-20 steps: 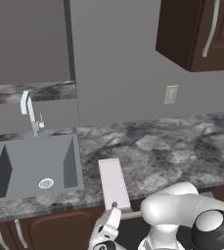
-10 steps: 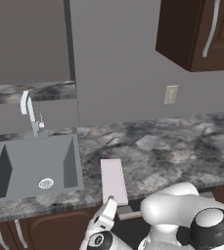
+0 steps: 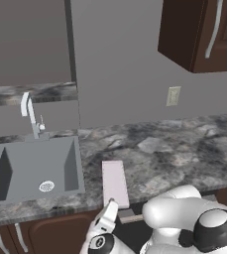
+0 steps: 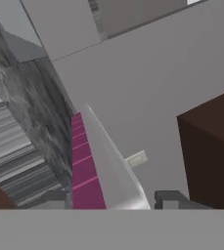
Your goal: The ice cube tray has been filled with water. Take the tray and place it in the freezer to make ice. Close the freezer door after placing the tray.
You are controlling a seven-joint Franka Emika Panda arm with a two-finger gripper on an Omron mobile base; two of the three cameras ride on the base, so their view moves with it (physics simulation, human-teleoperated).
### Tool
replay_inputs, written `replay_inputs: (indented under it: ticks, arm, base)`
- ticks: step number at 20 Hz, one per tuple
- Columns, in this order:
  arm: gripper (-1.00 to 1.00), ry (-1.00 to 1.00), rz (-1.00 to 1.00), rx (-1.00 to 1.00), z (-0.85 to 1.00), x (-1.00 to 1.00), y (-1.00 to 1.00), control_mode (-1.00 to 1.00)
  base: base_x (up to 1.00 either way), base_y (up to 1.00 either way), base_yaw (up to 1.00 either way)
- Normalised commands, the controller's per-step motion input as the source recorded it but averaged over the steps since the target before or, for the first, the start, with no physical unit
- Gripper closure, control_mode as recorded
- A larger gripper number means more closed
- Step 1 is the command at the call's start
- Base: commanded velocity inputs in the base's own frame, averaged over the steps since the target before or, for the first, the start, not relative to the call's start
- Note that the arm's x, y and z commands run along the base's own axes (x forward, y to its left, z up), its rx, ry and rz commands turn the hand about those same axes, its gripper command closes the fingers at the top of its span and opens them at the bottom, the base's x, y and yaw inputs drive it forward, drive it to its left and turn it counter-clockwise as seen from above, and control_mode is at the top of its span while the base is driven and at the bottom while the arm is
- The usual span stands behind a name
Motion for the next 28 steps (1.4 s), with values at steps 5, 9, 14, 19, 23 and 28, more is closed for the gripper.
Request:
replay_inputs:
  ticks: [5,9,14,19,23,28]
  arm:
    - [1.00,0.00,-0.01,0.00,0.86,-0.10,0.00,-1.00]
    - [1.00,0.08,-0.08,0.00,0.98,-0.08,0.00,-1.00]
    - [1.00,0.16,-0.19,0.00,0.77,0.00,-0.19,-1.00]
    - [1.00,0.04,-0.18,-0.01,0.45,0.02,-0.51,-1.00]
    - [1.00,0.00,-0.14,-0.03,0.27,0.00,-0.68,-1.00]
    - [1.00,0.00,-0.14,-0.04,0.37,0.00,-0.69,-1.00]
  base:
    - [0.00,0.00,0.00]
    - [0.00,0.00,0.00]
    - [0.00,0.00,0.00]
    - [0.00,0.00,0.00]
    - [0.00,0.00,0.00]
    - [0.00,0.00,0.00]
